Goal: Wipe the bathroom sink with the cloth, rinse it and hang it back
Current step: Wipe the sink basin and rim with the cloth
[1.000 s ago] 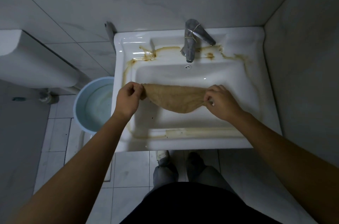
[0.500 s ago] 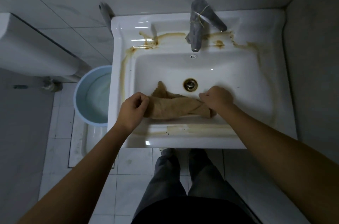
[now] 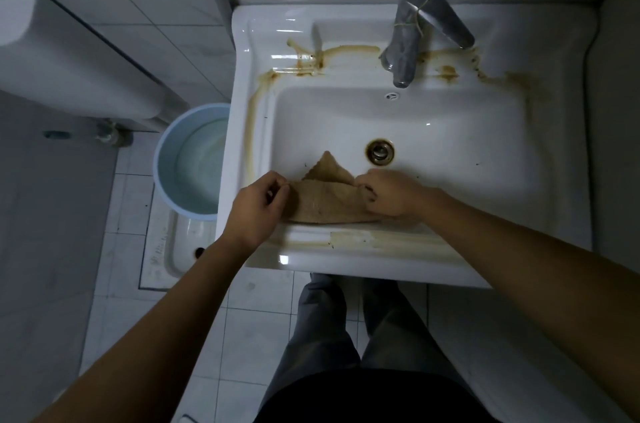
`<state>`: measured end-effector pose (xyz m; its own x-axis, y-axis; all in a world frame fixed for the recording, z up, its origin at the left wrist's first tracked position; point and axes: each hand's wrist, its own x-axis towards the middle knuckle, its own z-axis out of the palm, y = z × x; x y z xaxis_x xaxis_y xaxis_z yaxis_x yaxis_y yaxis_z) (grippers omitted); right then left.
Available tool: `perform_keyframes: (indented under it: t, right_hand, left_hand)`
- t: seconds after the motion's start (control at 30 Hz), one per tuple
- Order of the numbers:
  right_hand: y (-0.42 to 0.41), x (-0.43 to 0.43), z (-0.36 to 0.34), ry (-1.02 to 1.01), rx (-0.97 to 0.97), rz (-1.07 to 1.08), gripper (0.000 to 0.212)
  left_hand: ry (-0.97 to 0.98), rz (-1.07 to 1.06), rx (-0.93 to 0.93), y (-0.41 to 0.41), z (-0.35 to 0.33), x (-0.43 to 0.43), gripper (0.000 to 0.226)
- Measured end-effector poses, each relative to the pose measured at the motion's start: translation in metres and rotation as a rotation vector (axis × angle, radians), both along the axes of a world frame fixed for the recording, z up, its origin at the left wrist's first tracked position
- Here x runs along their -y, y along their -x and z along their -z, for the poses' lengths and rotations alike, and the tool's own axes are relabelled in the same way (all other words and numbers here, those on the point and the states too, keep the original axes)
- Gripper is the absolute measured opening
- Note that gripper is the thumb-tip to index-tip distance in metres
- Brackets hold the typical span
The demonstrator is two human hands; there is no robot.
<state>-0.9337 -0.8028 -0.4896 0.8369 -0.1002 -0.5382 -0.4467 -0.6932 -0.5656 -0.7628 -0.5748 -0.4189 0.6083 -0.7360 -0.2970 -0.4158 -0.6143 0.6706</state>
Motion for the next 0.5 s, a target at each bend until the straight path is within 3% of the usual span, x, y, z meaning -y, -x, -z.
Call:
perform_keyframes:
  t: [0.07,0.17,0.33,0.5]
  right_hand:
    - [0.001,-0.004,-0.006,0.063,0.023,-0.112,0.041]
    - [0.002,-0.008,-0.018,0.145,0.087,-0.159,0.025]
    - [0.015,0.008,-0.046,0.243,0.228,0.144,0.01]
    - [0.033,0.033,-0.089,0.341,0.131,0.236,0.025]
  left_hand:
    - [0.008,-0.008,0.004,-0.002,0.0,-0.002,0.012]
    - [0.038,-0.005,0.022,-0.007,-0.004,-0.001,0.012]
    - [0.081,-0.089,-0.001,-0.02,-0.014,0.011,0.015]
    - [0.144,-0.058,-0.035,-0.022,-0.04,0.042,0.018]
